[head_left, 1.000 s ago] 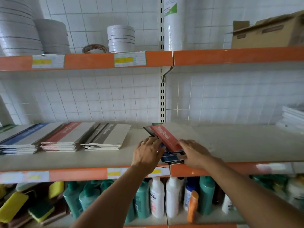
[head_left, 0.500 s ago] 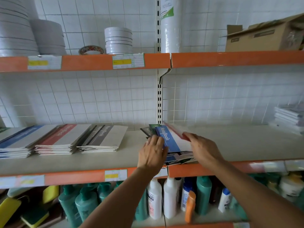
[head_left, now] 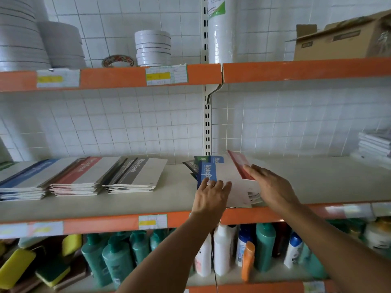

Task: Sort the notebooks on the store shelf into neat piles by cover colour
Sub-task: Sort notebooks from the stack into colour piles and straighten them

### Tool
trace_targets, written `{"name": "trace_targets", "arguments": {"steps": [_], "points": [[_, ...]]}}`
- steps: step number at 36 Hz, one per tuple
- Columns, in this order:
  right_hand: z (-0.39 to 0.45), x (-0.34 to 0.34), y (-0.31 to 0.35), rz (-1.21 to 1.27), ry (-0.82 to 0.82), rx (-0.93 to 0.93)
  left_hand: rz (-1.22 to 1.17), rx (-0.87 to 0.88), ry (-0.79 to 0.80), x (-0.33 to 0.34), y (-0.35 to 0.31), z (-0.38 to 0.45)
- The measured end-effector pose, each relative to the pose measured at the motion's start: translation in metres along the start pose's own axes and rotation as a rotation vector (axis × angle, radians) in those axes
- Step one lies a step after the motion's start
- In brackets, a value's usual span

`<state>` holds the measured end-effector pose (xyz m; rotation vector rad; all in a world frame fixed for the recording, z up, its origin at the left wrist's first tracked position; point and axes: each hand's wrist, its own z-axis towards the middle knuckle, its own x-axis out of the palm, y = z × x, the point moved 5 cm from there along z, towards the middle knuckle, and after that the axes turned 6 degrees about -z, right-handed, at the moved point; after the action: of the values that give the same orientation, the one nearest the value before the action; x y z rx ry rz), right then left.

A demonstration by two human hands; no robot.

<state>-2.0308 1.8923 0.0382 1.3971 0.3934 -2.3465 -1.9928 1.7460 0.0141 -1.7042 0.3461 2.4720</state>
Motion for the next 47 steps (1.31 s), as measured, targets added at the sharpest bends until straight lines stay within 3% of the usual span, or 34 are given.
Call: {"name": "trace_targets", "arguments": {"steps": [3,7,12,19,23,27,34,41,47], "points": [[0.002,-0.003,0.010,0.007,-0.035,-0.011,-0.039,-0.002,0.020,-0.003,0.004,-0.008],[0.009,-0.013,0.024,-0.044,0.068,-0.021,-0.147,-0.052,0.022,-0.015,0.016,-0.020],[0.019,-0.018,0.051,0.010,0.068,-0.073,-0.151,-0.030,-0.186,-0.041,0.041,-0.040],[0.034,-0.015,0.105,0.036,0.056,-0.145,-0.069,-0.040,-0.256,-0.055,0.096,-0.087],[0.043,-0.010,0.146,0.118,-0.004,-0.205,-0.040,-0.124,-0.231,-0.061,0.141,-0.120],[0.053,0.001,0.193,0.128,0.025,-0.250,-0.019,-0.149,-0.290,-0.068,0.188,-0.160],[0.061,0.007,0.289,0.165,-0.078,-0.270,0.037,-0.200,-0.364,-0.079,0.276,-0.232],[0.074,0.003,0.372,0.069,0.072,-0.266,0.031,-0.230,-0.370,-0.081,0.352,-0.272],[0.097,0.004,0.417,0.024,0.104,-0.302,0.038,-0.242,-0.450,-0.081,0.397,-0.282]]}}
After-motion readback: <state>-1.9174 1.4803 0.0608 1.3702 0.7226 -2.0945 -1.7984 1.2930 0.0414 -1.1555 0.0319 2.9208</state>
